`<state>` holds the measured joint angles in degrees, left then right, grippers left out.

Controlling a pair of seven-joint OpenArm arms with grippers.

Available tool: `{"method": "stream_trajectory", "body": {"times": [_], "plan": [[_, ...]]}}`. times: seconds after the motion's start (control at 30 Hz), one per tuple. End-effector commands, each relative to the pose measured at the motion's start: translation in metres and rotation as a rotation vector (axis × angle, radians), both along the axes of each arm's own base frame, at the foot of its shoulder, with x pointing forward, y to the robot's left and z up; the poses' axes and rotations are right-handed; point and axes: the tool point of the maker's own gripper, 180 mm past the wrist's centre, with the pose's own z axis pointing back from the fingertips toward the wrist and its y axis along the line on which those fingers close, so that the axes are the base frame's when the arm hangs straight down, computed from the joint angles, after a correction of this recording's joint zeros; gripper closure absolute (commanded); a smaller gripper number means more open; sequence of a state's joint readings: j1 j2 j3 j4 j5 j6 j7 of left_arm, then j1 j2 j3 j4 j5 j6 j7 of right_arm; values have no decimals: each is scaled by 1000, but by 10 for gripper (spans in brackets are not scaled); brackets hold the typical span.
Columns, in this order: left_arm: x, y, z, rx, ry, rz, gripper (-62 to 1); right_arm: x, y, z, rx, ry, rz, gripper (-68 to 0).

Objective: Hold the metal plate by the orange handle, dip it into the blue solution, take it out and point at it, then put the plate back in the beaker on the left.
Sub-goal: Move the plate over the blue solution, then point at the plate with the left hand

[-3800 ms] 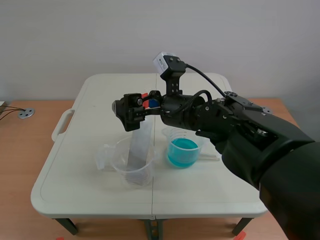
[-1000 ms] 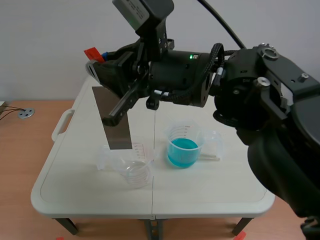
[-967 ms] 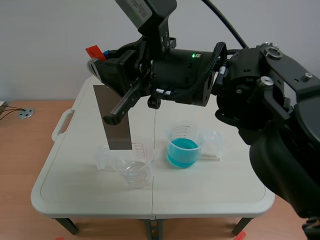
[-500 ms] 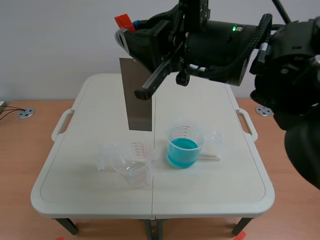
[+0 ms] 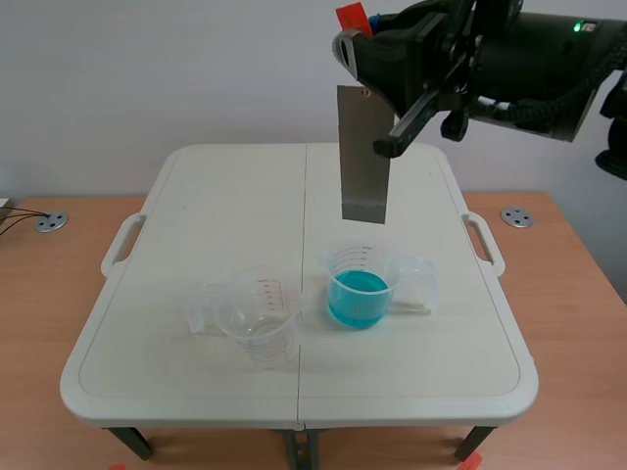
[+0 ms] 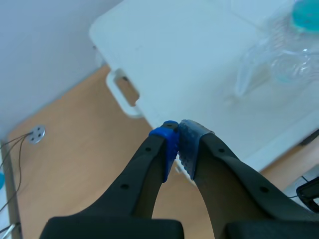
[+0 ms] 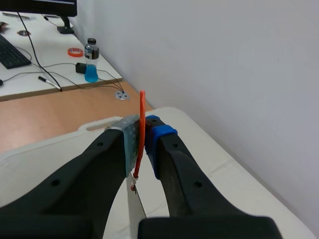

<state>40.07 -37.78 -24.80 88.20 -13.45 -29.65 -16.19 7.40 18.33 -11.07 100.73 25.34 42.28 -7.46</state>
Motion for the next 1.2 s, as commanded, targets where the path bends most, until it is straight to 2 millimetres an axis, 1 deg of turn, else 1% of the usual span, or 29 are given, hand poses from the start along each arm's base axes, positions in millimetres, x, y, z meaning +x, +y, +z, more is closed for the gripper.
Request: {"method": "stream_trajectory", "body": {"times": [0.0, 0.13, 0.33, 0.5, 0.67, 0.9, 1.17], "plan": [[8, -9, 11, -30, -38, -31, -15, -2, 1, 15, 27, -43, 21, -11], [15, -29, 14, -71, -48, -91, -15, -2, 1, 16, 24, -47, 21, -11], [24, -59, 12, -126, -59, -150, -15, -1, 0, 16, 21, -45, 19, -11], [38, -84, 10, -156, -60, -179, -15, 0, 0, 13, 18, -35, 15, -11], [47, -118, 7, -156, -70, -247, -15, 5, -3, 6, 18, -11, 6, -11], [56, -165, 1, -146, -67, -319, -15, 14, -7, 4, 31, -5, -5, -11], [65, -210, -6, -115, -51, -374, -15, 14, -8, 5, 33, -6, -5, -11]]}}
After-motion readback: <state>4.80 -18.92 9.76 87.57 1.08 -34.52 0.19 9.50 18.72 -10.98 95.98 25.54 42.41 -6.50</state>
